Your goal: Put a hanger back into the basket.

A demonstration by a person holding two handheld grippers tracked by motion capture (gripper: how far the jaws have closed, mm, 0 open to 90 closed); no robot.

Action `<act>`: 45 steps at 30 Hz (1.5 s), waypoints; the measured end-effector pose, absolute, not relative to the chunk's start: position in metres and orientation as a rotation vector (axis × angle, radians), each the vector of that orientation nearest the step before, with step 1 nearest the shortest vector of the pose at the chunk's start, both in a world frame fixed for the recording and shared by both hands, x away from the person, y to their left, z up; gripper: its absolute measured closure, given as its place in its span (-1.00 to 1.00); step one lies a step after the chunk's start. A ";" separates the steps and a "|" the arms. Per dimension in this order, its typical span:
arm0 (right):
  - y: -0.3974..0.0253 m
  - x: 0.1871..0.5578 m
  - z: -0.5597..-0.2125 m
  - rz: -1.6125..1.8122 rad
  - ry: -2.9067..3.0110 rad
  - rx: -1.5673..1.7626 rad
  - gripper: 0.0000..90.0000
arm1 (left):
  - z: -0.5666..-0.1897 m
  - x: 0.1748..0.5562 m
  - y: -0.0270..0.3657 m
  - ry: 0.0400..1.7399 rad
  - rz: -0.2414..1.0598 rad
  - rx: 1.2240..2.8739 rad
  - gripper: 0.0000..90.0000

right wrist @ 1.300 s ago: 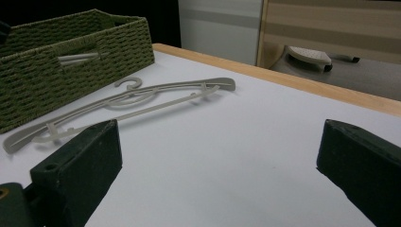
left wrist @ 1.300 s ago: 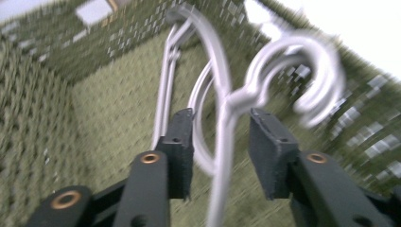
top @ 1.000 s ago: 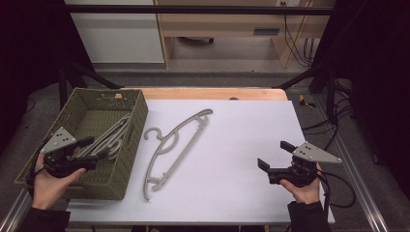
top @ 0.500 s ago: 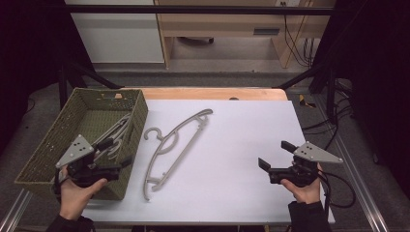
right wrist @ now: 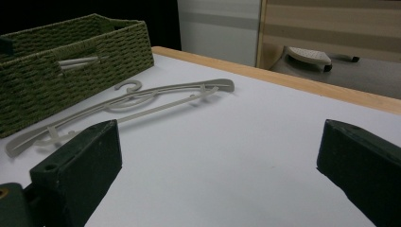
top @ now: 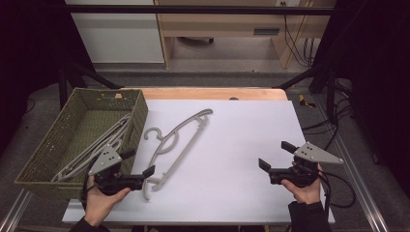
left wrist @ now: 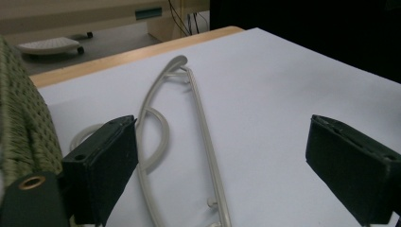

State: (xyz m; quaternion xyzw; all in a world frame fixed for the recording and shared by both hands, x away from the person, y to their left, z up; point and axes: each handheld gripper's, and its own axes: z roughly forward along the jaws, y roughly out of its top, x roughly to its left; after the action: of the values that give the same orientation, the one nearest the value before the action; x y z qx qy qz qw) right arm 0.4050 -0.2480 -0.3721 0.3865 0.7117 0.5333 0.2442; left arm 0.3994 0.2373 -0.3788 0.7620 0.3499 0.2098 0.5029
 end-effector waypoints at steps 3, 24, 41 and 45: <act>-0.248 0.405 -0.372 1.459 1.944 1.055 -0.98 | -0.385 0.400 0.229 0.836 0.494 1.863 -0.74; -0.243 0.407 -0.375 1.456 1.963 1.059 -0.98 | -0.444 0.431 0.216 1.081 0.518 2.031 -0.32; -0.243 0.406 -0.375 1.454 1.963 1.052 -0.98 | -0.462 0.438 0.211 1.280 0.601 2.097 0.18; -0.244 0.406 -0.374 1.459 1.960 1.049 -0.98 | -0.467 0.440 0.212 1.315 0.581 2.117 0.27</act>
State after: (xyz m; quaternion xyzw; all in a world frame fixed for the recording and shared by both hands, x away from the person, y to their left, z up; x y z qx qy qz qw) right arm 0.4056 -0.2436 -0.3738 0.3831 0.7158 0.5327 0.2389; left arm 0.4396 0.2124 -0.4671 0.7924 0.4923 0.2174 0.2872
